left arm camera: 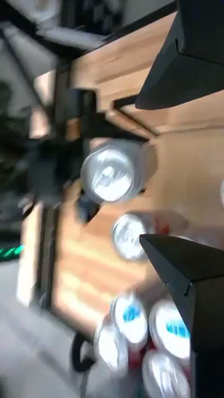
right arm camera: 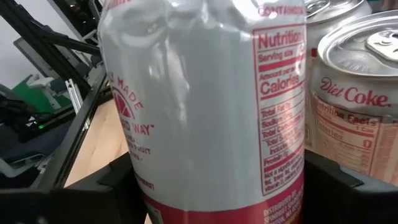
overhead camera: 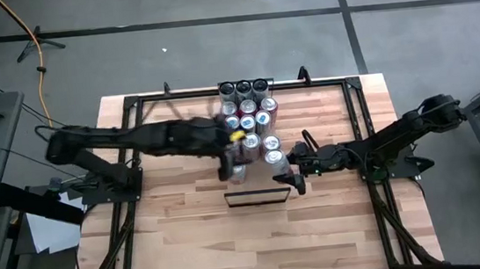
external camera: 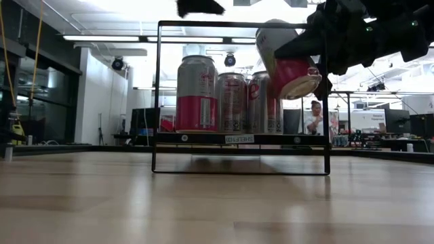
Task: Place canned beverage on shelf
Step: Put the pink-white soda can on the shelf aligned with the other pink-white soda can
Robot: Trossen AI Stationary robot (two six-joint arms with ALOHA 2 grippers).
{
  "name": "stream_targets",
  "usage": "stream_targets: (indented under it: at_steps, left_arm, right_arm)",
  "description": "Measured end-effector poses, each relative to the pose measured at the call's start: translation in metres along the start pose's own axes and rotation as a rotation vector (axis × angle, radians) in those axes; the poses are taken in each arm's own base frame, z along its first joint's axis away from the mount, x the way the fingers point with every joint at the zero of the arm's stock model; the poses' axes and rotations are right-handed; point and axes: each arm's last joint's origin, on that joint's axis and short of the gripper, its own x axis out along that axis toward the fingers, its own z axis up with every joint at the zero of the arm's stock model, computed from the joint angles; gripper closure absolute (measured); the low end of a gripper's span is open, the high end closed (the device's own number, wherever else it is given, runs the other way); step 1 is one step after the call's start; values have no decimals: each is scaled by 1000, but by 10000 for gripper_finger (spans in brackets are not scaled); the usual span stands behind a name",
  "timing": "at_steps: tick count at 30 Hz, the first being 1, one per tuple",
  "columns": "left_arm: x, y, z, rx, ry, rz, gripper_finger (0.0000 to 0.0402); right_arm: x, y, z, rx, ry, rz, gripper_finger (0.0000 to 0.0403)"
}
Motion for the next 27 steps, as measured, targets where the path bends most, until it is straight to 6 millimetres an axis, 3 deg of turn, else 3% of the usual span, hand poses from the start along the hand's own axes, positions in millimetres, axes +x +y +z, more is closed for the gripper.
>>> stream_targets:
  at_steps: [6,13,27]
  left_arm:
    - [51,-11,13,32,84,-108,121]
    - [91,-14,14,70,121,-102,121]
    - [96,-5,12,9,168,-143,121]
  right_arm:
    - [0,0,0,1,-3,6,115]
    - [0,2,2,-20,-15,33,115]
    - [2,5,7,-135,-14,52,115]
